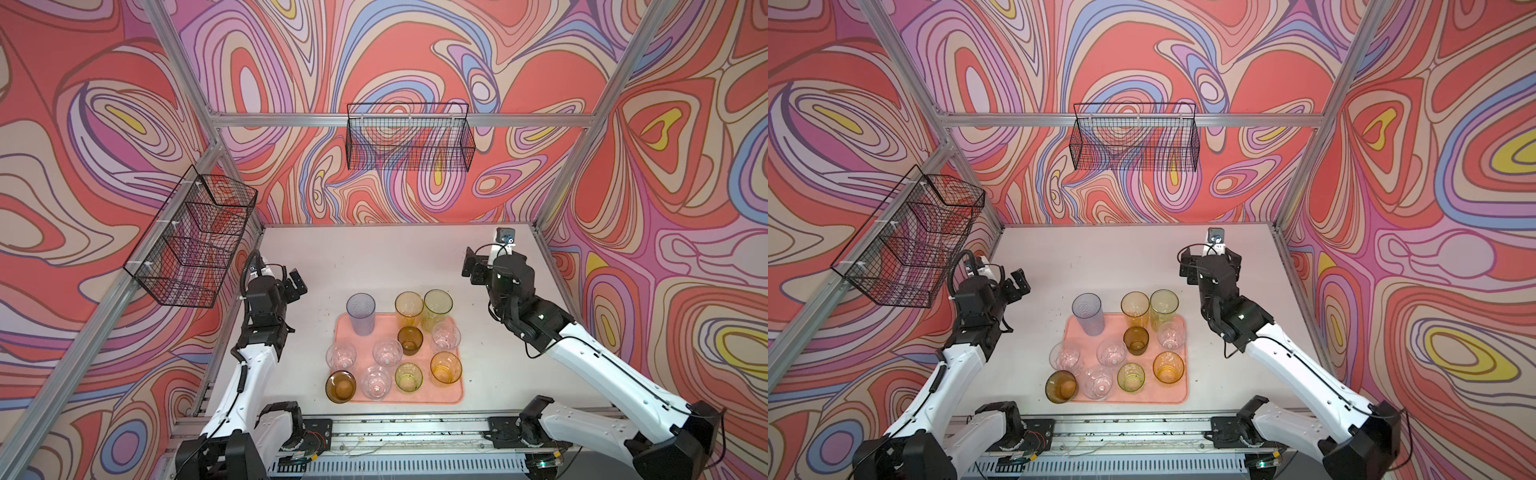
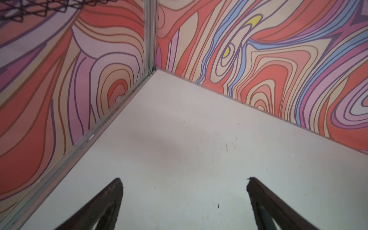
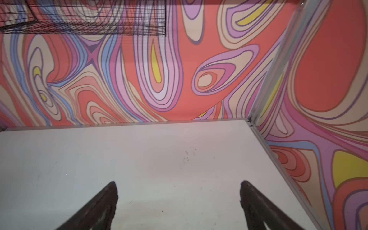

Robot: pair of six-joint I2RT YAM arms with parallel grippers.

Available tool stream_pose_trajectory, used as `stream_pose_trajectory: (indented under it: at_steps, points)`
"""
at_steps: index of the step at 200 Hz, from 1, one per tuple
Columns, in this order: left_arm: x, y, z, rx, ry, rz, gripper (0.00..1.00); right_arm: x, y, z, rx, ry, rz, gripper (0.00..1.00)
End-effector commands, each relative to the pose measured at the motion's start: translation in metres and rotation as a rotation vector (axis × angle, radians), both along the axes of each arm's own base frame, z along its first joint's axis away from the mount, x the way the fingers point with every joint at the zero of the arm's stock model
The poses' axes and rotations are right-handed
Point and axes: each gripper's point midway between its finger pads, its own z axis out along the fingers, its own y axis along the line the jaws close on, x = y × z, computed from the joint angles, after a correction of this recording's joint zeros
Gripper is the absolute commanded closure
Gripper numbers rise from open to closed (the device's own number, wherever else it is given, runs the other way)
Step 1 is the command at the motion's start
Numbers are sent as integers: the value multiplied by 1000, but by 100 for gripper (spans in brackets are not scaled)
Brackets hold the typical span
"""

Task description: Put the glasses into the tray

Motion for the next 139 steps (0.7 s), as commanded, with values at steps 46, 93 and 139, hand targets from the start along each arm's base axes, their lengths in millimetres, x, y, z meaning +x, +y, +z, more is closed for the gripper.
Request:
stream_pose_trajectory:
  at_steps: [46,93,139]
  points:
    - [19,-10,-15,151,-85,-92,0,-3,-60,-55,-35,-102,-139,2]
    - [16,-48,-52,282,-48,-199,0,0,-85,-100,-65,-117,-214,2]
    - [17,-58,-77,340,-9,-208,0,-2,-107,-153,-29,-67,-216,2]
